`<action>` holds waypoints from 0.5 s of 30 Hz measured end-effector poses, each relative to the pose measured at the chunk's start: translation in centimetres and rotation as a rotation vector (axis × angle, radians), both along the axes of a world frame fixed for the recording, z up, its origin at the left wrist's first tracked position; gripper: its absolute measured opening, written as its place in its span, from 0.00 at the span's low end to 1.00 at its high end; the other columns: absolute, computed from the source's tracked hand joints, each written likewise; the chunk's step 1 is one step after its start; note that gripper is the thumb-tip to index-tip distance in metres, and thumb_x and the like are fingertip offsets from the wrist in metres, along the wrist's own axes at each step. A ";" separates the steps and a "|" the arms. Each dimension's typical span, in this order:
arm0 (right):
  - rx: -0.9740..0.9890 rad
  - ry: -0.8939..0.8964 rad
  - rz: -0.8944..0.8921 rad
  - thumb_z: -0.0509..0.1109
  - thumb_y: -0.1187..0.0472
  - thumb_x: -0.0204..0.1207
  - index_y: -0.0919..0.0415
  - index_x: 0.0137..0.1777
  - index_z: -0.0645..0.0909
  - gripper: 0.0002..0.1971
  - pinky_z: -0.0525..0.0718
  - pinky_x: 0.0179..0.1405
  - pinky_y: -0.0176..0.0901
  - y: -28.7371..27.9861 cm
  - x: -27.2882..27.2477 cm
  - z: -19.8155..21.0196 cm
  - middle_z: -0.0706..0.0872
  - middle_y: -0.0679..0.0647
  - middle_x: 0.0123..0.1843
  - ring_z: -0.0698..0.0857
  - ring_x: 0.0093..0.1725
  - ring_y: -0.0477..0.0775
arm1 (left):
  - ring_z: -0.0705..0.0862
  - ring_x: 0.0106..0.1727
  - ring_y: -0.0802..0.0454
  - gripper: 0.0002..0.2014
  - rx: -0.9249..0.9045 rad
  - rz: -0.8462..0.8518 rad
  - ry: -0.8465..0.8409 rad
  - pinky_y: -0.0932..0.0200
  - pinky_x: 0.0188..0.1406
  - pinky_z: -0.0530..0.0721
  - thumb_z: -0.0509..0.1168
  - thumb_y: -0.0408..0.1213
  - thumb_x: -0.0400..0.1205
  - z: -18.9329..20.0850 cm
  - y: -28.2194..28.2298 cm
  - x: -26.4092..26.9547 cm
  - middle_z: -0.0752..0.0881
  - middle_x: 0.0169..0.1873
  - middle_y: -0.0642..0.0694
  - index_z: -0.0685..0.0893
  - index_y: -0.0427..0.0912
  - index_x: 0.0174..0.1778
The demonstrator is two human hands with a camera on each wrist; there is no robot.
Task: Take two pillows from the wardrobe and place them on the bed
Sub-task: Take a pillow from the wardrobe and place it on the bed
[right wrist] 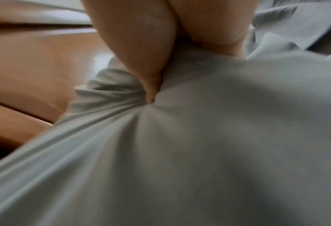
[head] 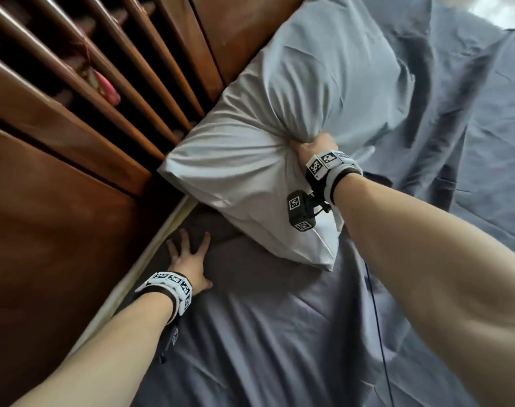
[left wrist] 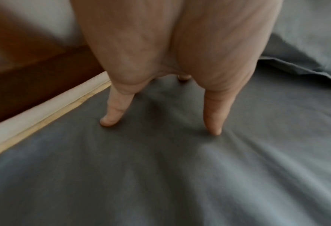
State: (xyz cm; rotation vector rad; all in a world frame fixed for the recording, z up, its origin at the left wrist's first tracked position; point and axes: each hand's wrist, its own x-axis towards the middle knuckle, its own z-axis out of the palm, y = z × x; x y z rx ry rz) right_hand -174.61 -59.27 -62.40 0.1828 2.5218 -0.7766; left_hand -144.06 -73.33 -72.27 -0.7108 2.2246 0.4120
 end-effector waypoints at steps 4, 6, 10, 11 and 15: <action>0.040 -0.054 0.035 0.69 0.36 0.72 0.68 0.71 0.74 0.38 0.77 0.59 0.47 -0.7 1.7 -2.8 0.83 0.66 0.69 0.82 0.67 0.68 | 0.34 0.83 0.23 0.60 -0.029 0.022 0.035 0.24 0.77 0.63 0.79 0.48 0.70 -1.5 0.4 0.7 0.28 0.83 0.38 0.39 0.65 0.84; 0.060 -0.048 0.020 0.66 0.35 0.73 0.68 0.73 0.69 0.41 0.75 0.67 0.52 -0.8 2.5 -2.8 0.79 0.67 0.72 0.80 0.70 0.68 | 0.32 0.83 0.24 0.60 -0.032 0.036 0.020 0.21 0.74 0.65 0.79 0.47 0.70 -1.9 0.5 0.9 0.27 0.83 0.40 0.38 0.66 0.83; 0.116 -0.102 0.116 0.58 0.30 0.72 0.62 0.79 0.63 0.44 0.69 0.73 0.56 0.7 4.9 -0.9 0.73 0.65 0.76 0.75 0.74 0.69 | 0.39 0.84 0.23 0.57 0.023 0.034 0.006 0.33 0.82 0.59 0.79 0.46 0.70 -0.3 -1.0 0.1 0.33 0.85 0.38 0.44 0.65 0.85; 0.139 -0.134 0.151 0.57 0.28 0.71 0.61 0.81 0.60 0.47 0.69 0.75 0.57 1.5 6.1 -0.3 0.72 0.65 0.78 0.74 0.75 0.69 | 0.44 0.85 0.25 0.55 0.045 0.015 -0.003 0.38 0.84 0.58 0.79 0.46 0.70 0.7 -1.5 0.2 0.38 0.86 0.35 0.48 0.62 0.86; 0.143 -0.187 0.249 0.61 0.28 0.70 0.64 0.82 0.59 0.50 0.73 0.75 0.55 5.4 12.0 2.9 0.75 0.64 0.77 0.77 0.74 0.66 | 0.61 0.85 0.39 0.42 0.090 0.085 0.020 0.52 0.82 0.63 0.76 0.45 0.75 6.5 -1.7 4.5 0.58 0.84 0.32 0.64 0.49 0.84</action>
